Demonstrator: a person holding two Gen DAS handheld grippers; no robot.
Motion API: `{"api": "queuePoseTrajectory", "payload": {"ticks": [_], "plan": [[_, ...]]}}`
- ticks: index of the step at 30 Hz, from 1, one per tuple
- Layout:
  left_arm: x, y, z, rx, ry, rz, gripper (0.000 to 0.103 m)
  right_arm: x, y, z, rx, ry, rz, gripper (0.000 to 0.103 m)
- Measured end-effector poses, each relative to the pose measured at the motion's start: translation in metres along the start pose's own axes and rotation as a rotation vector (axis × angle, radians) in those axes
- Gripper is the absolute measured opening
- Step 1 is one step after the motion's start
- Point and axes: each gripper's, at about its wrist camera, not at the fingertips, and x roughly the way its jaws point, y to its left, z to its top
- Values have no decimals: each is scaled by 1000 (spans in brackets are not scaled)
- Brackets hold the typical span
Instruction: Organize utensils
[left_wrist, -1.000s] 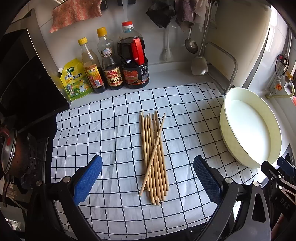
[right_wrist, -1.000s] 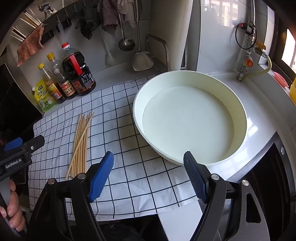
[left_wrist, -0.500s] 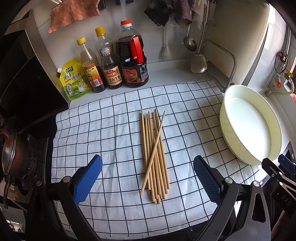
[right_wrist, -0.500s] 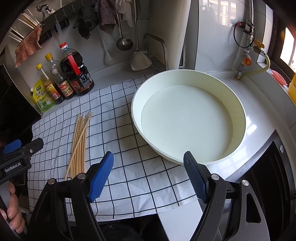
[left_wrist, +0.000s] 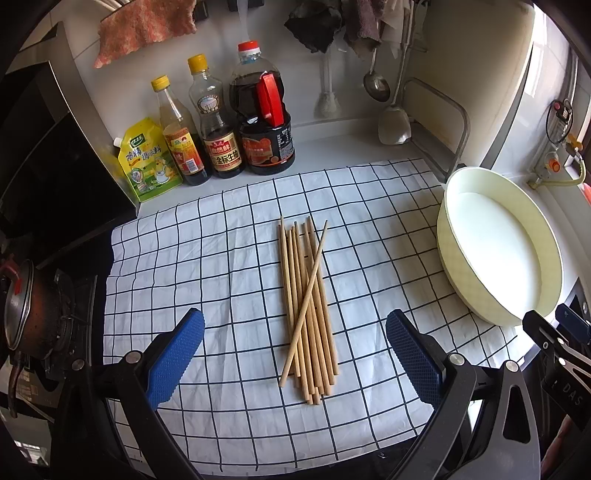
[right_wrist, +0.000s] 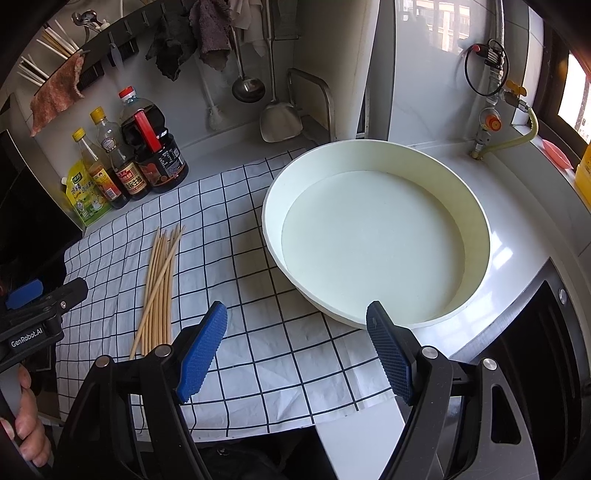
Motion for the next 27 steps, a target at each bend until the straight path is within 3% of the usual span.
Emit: {"api": "queuePoseTrajectory", "payload": {"ticks": [27], "plan": [[-1, -3, 0, 2, -6, -11, 97, 1, 0, 1, 0, 2, -1, 74]]}}
